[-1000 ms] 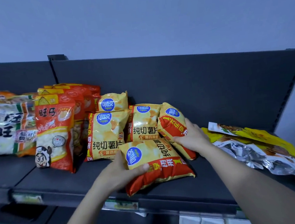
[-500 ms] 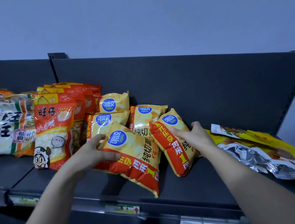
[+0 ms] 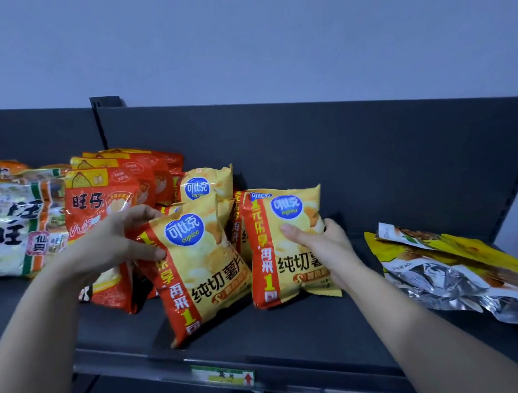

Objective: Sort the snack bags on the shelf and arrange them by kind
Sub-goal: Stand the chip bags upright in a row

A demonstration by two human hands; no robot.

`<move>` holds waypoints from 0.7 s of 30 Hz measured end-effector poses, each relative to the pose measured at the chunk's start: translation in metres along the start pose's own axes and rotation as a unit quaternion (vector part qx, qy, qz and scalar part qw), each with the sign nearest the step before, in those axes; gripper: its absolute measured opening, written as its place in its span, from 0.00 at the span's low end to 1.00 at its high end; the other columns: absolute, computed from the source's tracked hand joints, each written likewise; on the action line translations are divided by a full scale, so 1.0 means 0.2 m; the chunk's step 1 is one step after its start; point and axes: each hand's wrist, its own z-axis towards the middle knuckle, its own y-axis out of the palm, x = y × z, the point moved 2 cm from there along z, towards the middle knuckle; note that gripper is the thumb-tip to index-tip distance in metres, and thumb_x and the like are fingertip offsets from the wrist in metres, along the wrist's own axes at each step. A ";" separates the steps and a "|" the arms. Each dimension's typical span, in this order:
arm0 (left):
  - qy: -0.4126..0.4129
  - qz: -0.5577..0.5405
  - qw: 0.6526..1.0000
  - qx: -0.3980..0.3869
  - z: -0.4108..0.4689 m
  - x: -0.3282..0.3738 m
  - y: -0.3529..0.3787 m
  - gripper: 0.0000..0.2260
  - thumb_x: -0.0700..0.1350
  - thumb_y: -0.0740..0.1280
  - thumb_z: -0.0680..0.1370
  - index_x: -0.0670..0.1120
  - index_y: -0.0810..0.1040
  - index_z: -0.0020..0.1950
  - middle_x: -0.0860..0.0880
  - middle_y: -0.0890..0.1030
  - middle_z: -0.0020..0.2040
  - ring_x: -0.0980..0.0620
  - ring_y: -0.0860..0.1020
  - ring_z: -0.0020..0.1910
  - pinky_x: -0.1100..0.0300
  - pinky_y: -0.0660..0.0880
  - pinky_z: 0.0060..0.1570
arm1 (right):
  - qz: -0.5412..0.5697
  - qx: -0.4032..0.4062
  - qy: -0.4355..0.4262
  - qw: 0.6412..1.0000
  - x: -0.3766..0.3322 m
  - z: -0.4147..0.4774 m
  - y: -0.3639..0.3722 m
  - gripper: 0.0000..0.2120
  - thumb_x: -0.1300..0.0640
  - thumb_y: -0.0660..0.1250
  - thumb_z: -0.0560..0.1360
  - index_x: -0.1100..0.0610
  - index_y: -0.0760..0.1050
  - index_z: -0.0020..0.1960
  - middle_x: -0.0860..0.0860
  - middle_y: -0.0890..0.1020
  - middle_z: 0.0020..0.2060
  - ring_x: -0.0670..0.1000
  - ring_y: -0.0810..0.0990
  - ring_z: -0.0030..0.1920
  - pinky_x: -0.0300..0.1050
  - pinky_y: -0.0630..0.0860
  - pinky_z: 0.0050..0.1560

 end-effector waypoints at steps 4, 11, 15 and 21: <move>0.080 0.014 0.993 0.087 0.04 -0.04 -0.02 0.26 0.30 0.76 0.62 0.59 0.84 0.50 0.48 0.80 0.59 0.45 0.78 0.59 0.52 0.78 0.55 | -0.026 0.069 -0.044 0.996 0.05 0.03 0.11 0.33 0.40 0.79 0.61 0.54 0.68 0.57 0.50 0.79 0.54 0.51 0.80 0.53 0.56 0.79 0.54; 0.076 0.068 0.940 0.327 0.01 -0.26 0.17 0.33 0.42 0.72 0.75 0.53 0.59 0.75 0.51 0.73 0.64 0.52 0.74 0.59 0.53 0.71 0.59 | 0.005 -0.112 0.012 0.994 0.12 0.07 0.17 0.53 0.38 0.84 0.42 0.51 0.69 0.63 0.49 0.81 0.57 0.51 0.82 0.55 0.56 0.78 0.58; -0.032 -0.109 0.975 0.189 -0.06 -0.37 0.27 0.44 0.72 0.72 0.59 0.55 0.67 0.70 0.52 0.81 0.59 0.49 0.81 0.55 0.49 0.77 0.55 | -0.001 -0.151 0.033 0.988 0.15 0.09 0.20 0.54 0.43 0.86 0.41 0.46 0.68 0.64 0.50 0.76 0.62 0.53 0.79 0.58 0.56 0.77 0.59; -0.010 -0.209 0.978 0.012 -0.05 -0.42 0.28 0.59 0.51 0.86 0.47 0.56 0.59 0.73 0.45 0.82 0.59 0.46 0.82 0.56 0.53 0.81 0.47 | 0.006 -0.133 0.005 0.991 0.12 0.05 0.19 0.41 0.50 0.83 0.51 0.49 0.70 0.61 0.48 0.82 0.53 0.50 0.82 0.53 0.46 0.78 0.48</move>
